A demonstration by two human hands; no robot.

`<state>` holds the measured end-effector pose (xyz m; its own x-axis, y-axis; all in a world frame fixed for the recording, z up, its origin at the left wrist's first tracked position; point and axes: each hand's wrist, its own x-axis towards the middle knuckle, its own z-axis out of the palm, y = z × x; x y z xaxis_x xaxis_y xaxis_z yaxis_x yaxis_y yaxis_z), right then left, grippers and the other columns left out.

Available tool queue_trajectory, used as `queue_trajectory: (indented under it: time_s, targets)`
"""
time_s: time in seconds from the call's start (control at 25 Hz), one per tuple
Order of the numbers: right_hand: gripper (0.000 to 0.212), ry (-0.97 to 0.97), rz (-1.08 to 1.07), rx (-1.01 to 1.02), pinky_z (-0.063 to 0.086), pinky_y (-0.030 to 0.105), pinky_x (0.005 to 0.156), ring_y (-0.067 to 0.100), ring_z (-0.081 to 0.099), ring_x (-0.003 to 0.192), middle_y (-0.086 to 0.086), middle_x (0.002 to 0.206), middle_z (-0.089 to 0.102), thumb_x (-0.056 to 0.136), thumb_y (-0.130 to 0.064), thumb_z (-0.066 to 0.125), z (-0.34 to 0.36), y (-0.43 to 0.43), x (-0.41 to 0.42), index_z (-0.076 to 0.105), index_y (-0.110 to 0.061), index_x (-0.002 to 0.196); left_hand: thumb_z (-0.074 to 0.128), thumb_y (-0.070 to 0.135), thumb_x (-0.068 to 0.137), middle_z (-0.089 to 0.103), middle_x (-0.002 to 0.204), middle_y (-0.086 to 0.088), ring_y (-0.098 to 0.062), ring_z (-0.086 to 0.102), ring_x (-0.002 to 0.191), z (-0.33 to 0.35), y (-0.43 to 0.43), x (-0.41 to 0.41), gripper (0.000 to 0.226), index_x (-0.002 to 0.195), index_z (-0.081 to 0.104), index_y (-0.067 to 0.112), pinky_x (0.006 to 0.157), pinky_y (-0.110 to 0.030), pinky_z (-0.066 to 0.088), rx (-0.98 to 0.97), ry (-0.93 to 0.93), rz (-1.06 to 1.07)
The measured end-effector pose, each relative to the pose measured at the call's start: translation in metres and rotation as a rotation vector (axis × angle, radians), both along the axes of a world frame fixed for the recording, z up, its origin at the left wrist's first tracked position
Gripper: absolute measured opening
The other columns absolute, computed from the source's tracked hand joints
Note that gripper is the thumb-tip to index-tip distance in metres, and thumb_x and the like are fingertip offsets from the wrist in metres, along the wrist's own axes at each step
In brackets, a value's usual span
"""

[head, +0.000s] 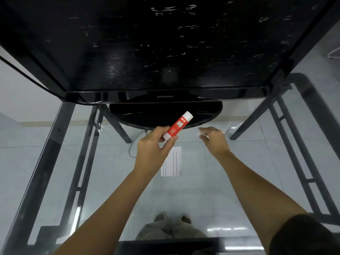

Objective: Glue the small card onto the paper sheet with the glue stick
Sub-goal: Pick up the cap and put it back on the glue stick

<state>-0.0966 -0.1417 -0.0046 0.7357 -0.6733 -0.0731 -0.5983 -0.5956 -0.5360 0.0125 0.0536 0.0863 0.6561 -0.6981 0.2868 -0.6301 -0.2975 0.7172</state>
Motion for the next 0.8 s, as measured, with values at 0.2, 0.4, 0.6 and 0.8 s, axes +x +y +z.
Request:
queue_trajectory:
  time_s: [0.2,0.4,0.6,0.8]
  targets:
    - [0.032,-0.494,-0.002,0.336,0.044,0.004,0.079,-0.002,0.062,0.091,-0.007,0.104,0.063,0.089,-0.019,0.060,0.085,0.012,0.010,0.059,-0.020,0.122,0.070,0.027,0.079,0.071,0.099,-0.006,-0.004,0.058,0.082,0.010,-0.004,0.002,0.035,0.108,0.062,0.008,0.071,-0.003,0.037,-0.055,0.007,-0.030]
    - [0.030,-0.611,0.056,0.520,0.046,0.008,0.080,-0.006,0.059,0.102,-0.018,0.106,0.064,0.092,-0.020,0.055,0.104,0.034,0.014,0.057,-0.031,0.119,0.070,0.027,0.079,0.070,0.099,-0.004,-0.003,0.058,0.084,0.005,0.004,0.006,0.037,0.109,0.062,0.008,0.067,0.000,0.042,-0.083,0.017,-0.002]
    - [0.030,-0.683,0.042,0.576,0.045,0.011,0.086,-0.002,0.057,0.109,-0.019,0.111,0.063,0.093,-0.019,0.053,0.118,0.039,0.014,0.058,-0.041,0.112,0.071,0.029,0.077,0.070,0.101,-0.006,-0.003,0.056,0.087,0.010,0.011,0.011,0.039,0.109,0.062,0.009,0.068,-0.003,0.034,-0.051,-0.028,0.010]
    - [0.030,-0.638,0.130,0.552,0.046,0.009,0.081,-0.003,0.059,0.105,-0.022,0.107,0.064,0.090,-0.020,0.058,0.128,0.041,0.015,0.060,-0.044,0.107,0.072,0.031,0.076,0.069,0.101,-0.008,-0.005,0.054,0.087,0.011,0.016,0.015,0.042,0.111,0.063,0.009,0.067,-0.006,0.033,-0.013,-0.099,-0.008]
